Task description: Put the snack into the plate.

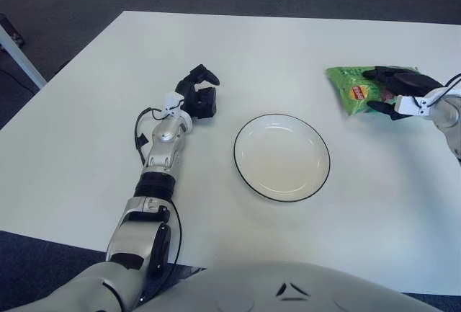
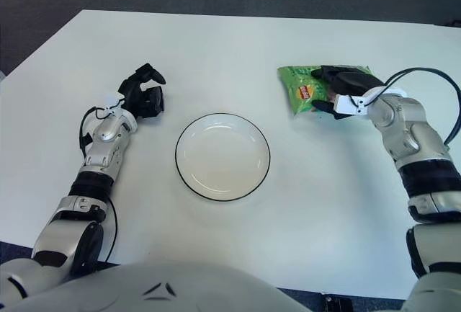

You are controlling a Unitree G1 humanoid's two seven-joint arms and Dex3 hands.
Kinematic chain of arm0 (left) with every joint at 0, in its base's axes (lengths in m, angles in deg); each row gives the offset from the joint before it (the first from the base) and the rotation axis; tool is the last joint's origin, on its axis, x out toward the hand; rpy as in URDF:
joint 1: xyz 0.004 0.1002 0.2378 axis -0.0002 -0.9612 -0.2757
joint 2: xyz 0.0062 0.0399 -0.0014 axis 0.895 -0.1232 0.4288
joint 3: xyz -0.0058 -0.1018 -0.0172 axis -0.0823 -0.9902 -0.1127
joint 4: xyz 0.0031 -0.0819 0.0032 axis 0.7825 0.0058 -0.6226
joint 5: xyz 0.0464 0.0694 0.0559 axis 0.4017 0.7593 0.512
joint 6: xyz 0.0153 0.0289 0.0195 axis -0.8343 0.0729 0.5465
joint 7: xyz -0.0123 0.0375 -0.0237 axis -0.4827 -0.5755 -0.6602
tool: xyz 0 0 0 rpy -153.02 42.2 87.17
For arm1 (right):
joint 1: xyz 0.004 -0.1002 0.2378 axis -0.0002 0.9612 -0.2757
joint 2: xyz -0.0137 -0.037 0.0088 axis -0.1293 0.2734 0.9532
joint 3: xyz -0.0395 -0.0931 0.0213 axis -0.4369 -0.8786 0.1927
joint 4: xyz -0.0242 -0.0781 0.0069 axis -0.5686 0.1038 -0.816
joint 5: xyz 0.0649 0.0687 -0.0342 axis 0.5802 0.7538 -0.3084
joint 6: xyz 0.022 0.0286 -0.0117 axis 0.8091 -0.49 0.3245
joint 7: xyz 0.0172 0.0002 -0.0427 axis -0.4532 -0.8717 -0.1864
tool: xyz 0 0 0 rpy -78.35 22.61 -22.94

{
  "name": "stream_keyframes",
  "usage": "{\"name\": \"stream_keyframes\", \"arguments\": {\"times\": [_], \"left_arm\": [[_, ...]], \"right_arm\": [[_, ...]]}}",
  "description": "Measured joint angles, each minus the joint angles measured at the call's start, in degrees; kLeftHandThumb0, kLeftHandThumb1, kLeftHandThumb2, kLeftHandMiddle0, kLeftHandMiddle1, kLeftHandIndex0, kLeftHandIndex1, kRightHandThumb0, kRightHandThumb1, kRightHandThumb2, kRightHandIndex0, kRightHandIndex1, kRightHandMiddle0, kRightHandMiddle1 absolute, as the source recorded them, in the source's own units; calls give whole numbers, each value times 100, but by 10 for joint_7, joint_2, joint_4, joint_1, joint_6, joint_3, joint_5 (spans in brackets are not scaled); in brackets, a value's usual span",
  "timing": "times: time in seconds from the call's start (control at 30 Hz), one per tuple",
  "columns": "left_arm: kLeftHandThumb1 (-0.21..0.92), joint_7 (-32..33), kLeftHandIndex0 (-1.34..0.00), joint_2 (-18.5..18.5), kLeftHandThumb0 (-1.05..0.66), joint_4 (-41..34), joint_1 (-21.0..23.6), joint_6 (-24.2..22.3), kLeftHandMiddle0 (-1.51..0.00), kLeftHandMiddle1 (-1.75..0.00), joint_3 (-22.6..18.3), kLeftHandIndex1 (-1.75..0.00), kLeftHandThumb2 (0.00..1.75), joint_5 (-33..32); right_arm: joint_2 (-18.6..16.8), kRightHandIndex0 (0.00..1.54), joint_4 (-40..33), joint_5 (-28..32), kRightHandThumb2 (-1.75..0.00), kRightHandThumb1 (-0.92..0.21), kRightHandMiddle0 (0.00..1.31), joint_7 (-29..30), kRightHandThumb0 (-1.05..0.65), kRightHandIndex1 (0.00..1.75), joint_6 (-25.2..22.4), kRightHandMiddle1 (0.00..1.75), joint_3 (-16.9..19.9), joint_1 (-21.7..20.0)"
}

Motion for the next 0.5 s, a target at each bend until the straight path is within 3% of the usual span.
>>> {"name": "stream_keyframes", "arguments": {"times": [0.23, 0.5], "left_arm": [[43, 0, -52, -2, -44, 25, 5, 1, -108, -175, 0, -175, 117, 0], [43, 0, -52, -3, -44, 43, 10, 14, -107, -175, -2, -175, 117, 0]], "right_arm": [[22, 14, -158, 19, -85, -92, 0, -75, -84, 9, -72, 59, 70, 83], [31, 12, -220, 8, -78, -92, 0, -89, -82, 8, -101, 64, 101, 101]]}}
